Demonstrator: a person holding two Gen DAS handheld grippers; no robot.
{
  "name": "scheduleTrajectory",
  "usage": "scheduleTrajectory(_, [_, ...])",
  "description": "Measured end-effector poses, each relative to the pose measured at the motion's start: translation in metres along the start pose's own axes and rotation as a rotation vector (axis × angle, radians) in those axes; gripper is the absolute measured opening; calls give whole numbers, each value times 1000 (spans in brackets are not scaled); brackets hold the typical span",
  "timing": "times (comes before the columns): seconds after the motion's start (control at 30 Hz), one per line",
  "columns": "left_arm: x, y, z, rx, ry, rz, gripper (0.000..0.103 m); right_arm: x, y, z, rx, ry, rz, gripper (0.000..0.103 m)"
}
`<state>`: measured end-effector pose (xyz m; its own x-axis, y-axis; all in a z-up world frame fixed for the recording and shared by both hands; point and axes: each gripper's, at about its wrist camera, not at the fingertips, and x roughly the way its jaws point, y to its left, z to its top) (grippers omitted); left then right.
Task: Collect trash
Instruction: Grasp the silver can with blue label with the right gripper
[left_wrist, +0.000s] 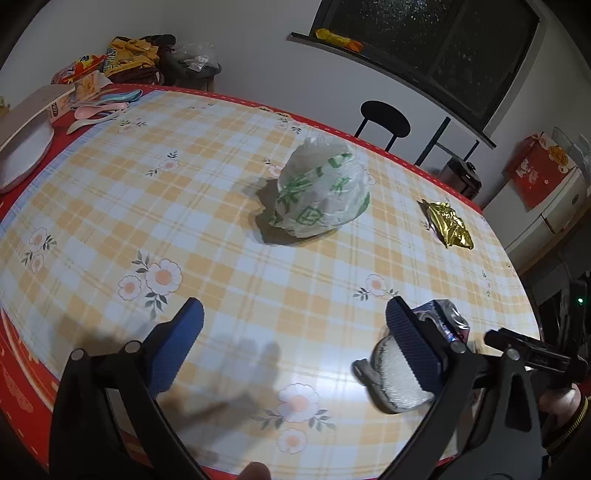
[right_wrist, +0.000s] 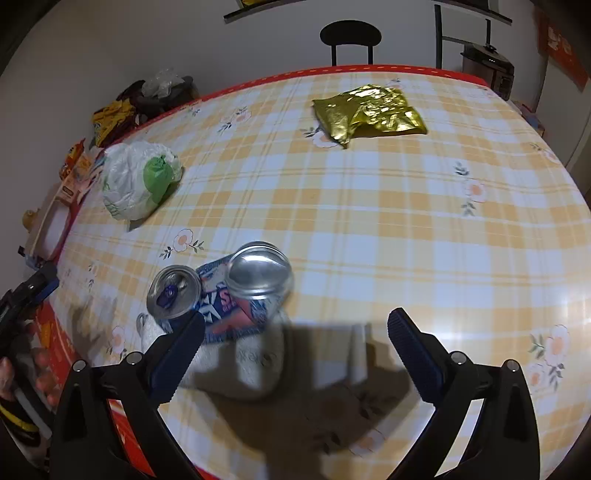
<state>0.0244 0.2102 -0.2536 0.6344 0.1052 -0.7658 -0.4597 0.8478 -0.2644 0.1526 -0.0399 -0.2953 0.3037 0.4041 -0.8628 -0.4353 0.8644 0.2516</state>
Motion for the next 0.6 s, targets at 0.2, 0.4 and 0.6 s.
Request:
scheduleTrajectory(0.2, [5, 17, 3, 24, 20, 4, 97, 34, 12, 12, 23, 14, -30, 82])
scheduleTrajectory(0.4, [12, 26, 5, 33, 50, -26, 97, 49, 11, 14, 83, 16, -41, 77])
scheduleTrajectory(0.6, [20, 29, 3, 12, 79, -42, 97, 49, 19, 14, 58, 15, -48, 63])
